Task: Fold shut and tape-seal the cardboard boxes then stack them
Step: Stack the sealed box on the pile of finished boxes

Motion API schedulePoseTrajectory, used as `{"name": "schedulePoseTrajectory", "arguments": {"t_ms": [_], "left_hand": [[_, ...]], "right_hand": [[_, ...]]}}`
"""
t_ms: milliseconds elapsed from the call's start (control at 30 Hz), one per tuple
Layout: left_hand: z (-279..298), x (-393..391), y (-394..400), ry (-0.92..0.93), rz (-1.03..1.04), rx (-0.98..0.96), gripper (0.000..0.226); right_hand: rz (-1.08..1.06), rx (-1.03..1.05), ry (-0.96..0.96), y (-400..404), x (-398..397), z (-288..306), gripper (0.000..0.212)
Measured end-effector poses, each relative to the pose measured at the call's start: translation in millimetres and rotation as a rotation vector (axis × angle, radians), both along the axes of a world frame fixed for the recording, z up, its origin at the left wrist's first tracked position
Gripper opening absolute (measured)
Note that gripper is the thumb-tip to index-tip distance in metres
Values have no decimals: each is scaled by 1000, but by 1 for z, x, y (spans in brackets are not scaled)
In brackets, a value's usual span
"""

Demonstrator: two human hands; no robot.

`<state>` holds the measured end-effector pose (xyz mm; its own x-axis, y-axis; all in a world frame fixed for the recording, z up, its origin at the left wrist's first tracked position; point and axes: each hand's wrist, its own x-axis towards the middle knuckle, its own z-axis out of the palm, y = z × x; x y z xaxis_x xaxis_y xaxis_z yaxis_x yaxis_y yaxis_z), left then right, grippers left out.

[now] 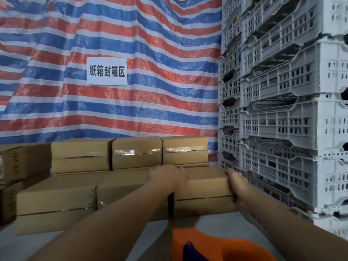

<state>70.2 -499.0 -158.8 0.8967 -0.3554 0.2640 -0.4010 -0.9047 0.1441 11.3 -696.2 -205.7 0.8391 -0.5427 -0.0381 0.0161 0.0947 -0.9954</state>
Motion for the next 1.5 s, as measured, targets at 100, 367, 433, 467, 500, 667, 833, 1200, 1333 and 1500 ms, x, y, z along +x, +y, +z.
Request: {"name": "schedulePoseTrajectory", "arguments": {"t_ms": [100,367,433,467,500,667,833,1200,1333,1500], "left_hand": [[6,2,3,-29,-75,-32,65],[-5,3,22,-85,-242,193,83],[-6,0,23,-142,-237,213,78],[-6,-3,25,-159,-235,204,74],[-5,-7,28,-169,-236,183,70],[19,-41,67,-204,-234,115,62],[53,-103,131,-205,-246,-43,57],[67,-250,293,-283,-287,-378,27],[51,-272,348,-356,-222,-381,28],[26,-265,389,-276,-119,-534,49]], "right_hand": [[-40,-28,23,4,10,2,38],[-79,-141,136,11,14,12,51],[-128,-284,194,13,11,17,58],[-179,-400,227,14,9,20,62],[-220,-514,242,17,4,23,64],[-257,-814,123,52,-27,52,36],[-198,-868,44,117,-77,94,33],[-46,-704,-390,327,-214,114,39],[26,-643,-452,381,-235,92,48],[139,-687,-410,411,-228,54,50]]}}
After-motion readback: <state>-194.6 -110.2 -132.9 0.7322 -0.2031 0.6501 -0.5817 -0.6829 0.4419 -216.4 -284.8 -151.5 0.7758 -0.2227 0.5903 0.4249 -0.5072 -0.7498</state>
